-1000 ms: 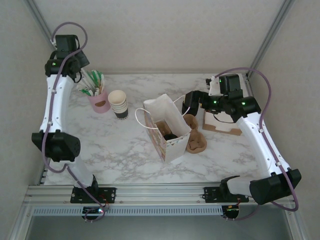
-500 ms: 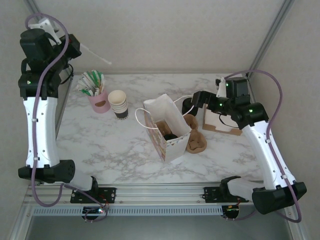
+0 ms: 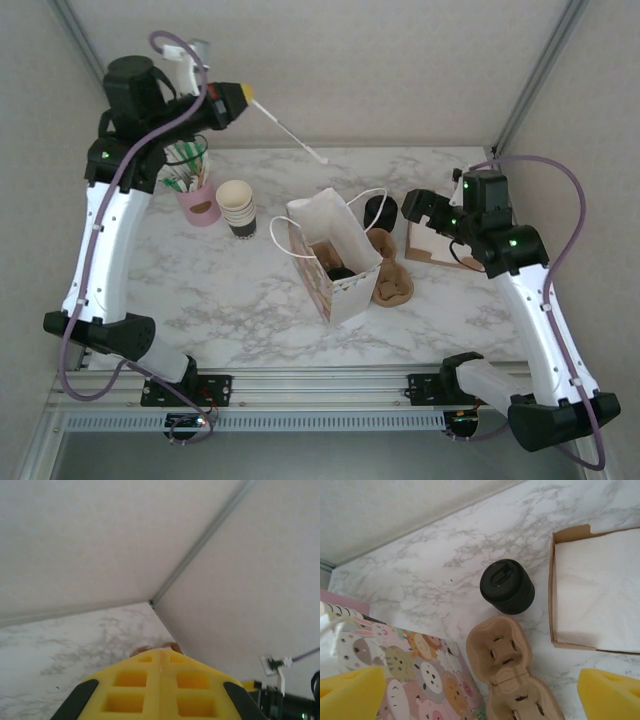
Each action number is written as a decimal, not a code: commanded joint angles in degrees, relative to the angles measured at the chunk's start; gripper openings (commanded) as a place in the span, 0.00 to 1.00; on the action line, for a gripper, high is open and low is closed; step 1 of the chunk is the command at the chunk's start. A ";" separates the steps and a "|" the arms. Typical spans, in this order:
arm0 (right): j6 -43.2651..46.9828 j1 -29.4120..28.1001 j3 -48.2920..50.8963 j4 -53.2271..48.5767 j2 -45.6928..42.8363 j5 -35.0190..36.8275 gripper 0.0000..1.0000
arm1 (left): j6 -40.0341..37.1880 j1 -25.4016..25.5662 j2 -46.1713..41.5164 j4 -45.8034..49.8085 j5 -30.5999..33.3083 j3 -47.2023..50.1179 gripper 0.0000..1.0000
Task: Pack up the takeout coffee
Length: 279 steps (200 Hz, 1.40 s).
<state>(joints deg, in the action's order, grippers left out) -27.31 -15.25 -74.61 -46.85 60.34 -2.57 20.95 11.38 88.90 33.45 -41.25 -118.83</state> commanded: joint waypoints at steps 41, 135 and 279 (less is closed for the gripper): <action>-1.51 0.51 0.54 -0.01 -0.25 3.74 0.99 | -7.16 4.46 -4.00 3.61 -4.54 5.52 0.00; -3.11 1.97 0.50 -3.01 4.39 2.73 0.99 | -16.00 19.94 -2.64 13.43 18.93 6.94 0.00; -2.06 6.81 4.08 -2.19 9.96 -3.12 0.99 | -21.57 36.68 7.07 14.43 48.69 15.44 0.12</action>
<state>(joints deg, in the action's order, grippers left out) -29.82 -8.99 -71.22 -49.08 68.71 -4.47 -0.12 48.27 95.85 47.31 3.77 -104.14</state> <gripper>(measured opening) 0.988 0.065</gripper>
